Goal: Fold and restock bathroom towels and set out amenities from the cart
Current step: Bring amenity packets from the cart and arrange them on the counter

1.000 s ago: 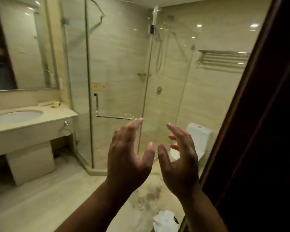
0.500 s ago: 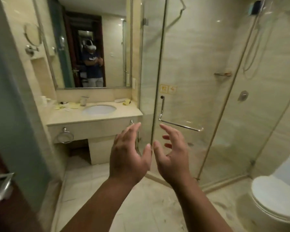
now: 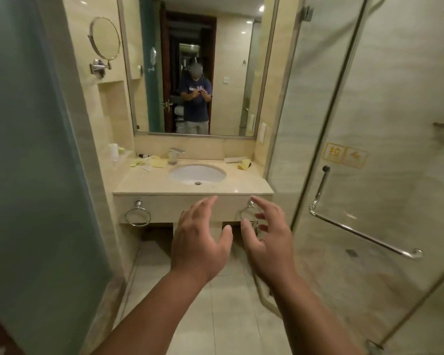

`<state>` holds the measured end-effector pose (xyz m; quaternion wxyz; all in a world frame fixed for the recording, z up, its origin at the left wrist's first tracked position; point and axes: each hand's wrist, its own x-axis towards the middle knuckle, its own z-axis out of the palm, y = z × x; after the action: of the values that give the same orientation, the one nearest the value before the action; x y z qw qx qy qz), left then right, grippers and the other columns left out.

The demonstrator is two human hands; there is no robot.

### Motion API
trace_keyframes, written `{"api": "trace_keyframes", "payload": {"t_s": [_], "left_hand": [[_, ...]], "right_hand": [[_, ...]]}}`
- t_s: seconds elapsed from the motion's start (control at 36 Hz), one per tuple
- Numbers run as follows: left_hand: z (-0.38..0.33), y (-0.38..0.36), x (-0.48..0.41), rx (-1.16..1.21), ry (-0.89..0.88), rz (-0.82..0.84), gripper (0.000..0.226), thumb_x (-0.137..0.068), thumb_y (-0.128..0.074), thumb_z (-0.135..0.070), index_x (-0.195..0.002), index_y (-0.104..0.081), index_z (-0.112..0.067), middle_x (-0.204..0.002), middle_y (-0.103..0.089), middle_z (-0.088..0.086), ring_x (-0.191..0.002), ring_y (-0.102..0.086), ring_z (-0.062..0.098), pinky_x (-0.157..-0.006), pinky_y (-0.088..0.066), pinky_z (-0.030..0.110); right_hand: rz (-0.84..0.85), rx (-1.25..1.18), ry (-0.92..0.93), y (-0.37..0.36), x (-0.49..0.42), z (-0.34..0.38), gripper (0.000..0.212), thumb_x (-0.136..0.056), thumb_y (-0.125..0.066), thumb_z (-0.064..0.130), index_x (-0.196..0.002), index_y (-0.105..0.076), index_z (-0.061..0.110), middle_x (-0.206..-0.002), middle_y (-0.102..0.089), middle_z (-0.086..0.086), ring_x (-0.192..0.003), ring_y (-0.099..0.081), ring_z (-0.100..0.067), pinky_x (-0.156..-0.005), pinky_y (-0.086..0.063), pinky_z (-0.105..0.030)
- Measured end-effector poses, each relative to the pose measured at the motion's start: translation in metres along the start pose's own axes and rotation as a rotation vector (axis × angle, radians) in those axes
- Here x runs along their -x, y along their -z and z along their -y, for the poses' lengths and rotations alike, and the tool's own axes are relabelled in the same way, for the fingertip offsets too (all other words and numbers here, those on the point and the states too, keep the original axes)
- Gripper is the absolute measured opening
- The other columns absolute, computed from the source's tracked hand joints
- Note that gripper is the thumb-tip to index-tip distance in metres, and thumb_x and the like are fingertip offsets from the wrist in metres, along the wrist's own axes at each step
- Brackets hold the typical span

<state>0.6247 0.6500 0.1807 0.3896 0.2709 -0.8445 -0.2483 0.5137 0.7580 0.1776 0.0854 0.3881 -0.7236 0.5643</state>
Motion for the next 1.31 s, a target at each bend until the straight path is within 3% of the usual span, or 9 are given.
{"api": "trace_keyframes", "payload": {"t_s": [0.19, 0.28, 0.36, 0.5, 0.61, 0.69, 0.83, 1.11, 1.31], "left_hand": [[0.039, -0.050, -0.107, 0.021, 0.001, 0.074, 0.065, -0.090, -0.068, -0.036, -0.151, -0.045, -0.028, -0.148, -0.052, -0.006, -0.135, -0.044, 0.013, -0.107, -0.040, 0.032], [0.054, -0.079, -0.142, 0.024, -0.003, 0.108, 0.066, -0.091, -0.068, -0.036, -0.151, -0.043, -0.030, -0.149, -0.050, -0.009, -0.137, -0.041, 0.011, -0.108, -0.038, 0.030], [0.072, -0.112, -0.180, 0.021, 0.006, 0.124, 0.066, -0.092, -0.067, -0.038, -0.152, -0.041, -0.032, -0.150, -0.048, -0.010, -0.138, -0.041, 0.010, -0.108, -0.038, 0.030], [0.104, -0.175, -0.246, -0.006, 0.032, 0.154, 0.065, -0.092, -0.065, -0.041, -0.151, -0.039, -0.033, -0.150, -0.047, -0.012, -0.137, -0.041, 0.009, -0.109, -0.042, 0.032], [0.128, -0.227, -0.307, -0.037, 0.051, 0.193, 0.065, -0.093, -0.065, -0.040, -0.152, -0.038, -0.034, -0.150, -0.044, -0.014, -0.136, -0.036, 0.006, -0.108, -0.042, 0.032], [0.144, -0.260, -0.350, -0.053, 0.088, 0.207, 0.065, -0.093, -0.067, -0.037, -0.151, -0.041, -0.030, -0.151, -0.045, -0.012, -0.138, -0.036, 0.009, -0.113, -0.037, 0.033], [0.172, -0.319, -0.417, -0.073, 0.142, 0.249, 0.064, -0.094, -0.067, -0.037, -0.152, -0.041, -0.029, -0.153, -0.045, -0.010, -0.140, -0.037, 0.013, -0.115, -0.035, 0.034], [0.267, -0.444, -0.539, -0.052, 0.240, 0.374, 0.063, -0.096, -0.061, -0.046, -0.153, -0.035, -0.037, -0.158, -0.039, -0.014, -0.144, -0.036, 0.012, -0.114, -0.037, 0.033], [0.337, -0.525, -0.622, 0.007, 0.256, 0.535, 0.061, -0.099, -0.059, -0.042, -0.154, -0.033, -0.035, -0.160, -0.037, -0.013, -0.146, -0.035, 0.012, -0.117, -0.033, 0.031]], "right_hand": [[-0.036, 0.013, -0.085, -0.046, -0.087, -0.054, 0.050, -0.086, -0.062, 0.038, -0.136, -0.058, 0.035, -0.128, -0.054, 0.019, -0.107, -0.056, 0.001, -0.082, -0.049, -0.020], [-0.039, 0.021, -0.124, -0.064, -0.122, -0.085, 0.047, -0.091, -0.068, 0.030, -0.136, -0.058, 0.036, -0.126, -0.053, 0.021, -0.106, -0.055, 0.003, -0.082, -0.048, -0.020], [-0.041, 0.012, -0.148, -0.082, -0.161, -0.120, 0.048, -0.091, -0.070, 0.023, -0.136, -0.058, 0.036, -0.126, -0.051, 0.025, -0.107, -0.055, 0.001, -0.083, -0.050, -0.023], [-0.026, -0.015, -0.180, -0.112, -0.230, -0.185, 0.048, -0.089, -0.066, 0.032, -0.135, -0.056, 0.040, -0.126, -0.050, 0.023, -0.106, -0.053, 0.002, -0.084, -0.050, -0.026], [0.018, -0.021, -0.197, -0.138, -0.297, -0.240, 0.048, -0.091, -0.065, 0.027, -0.134, -0.052, 0.045, -0.126, -0.047, 0.025, -0.108, -0.052, 0.002, -0.089, -0.050, -0.029], [0.054, -0.011, -0.261, -0.154, -0.339, -0.279, 0.049, -0.094, -0.065, 0.025, -0.137, -0.051, 0.043, -0.129, -0.049, 0.020, -0.110, -0.052, 0.003, -0.095, -0.051, -0.034], [0.079, 0.001, -0.314, -0.181, -0.408, -0.338, 0.048, -0.092, -0.062, 0.032, -0.135, -0.049, 0.049, -0.130, -0.046, 0.025, -0.110, -0.052, 0.004, -0.094, -0.053, -0.039], [0.130, 0.081, -0.456, -0.262, -0.521, -0.460, 0.050, -0.097, -0.062, 0.033, -0.142, -0.045, 0.044, -0.138, -0.044, 0.019, -0.114, -0.052, 0.000, -0.091, -0.048, -0.025], [0.130, 0.138, -0.623, -0.321, -0.588, -0.549, 0.055, -0.097, -0.064, 0.031, -0.147, -0.042, 0.038, -0.138, -0.046, 0.010, -0.112, -0.054, -0.005, -0.093, -0.046, -0.026]]}}
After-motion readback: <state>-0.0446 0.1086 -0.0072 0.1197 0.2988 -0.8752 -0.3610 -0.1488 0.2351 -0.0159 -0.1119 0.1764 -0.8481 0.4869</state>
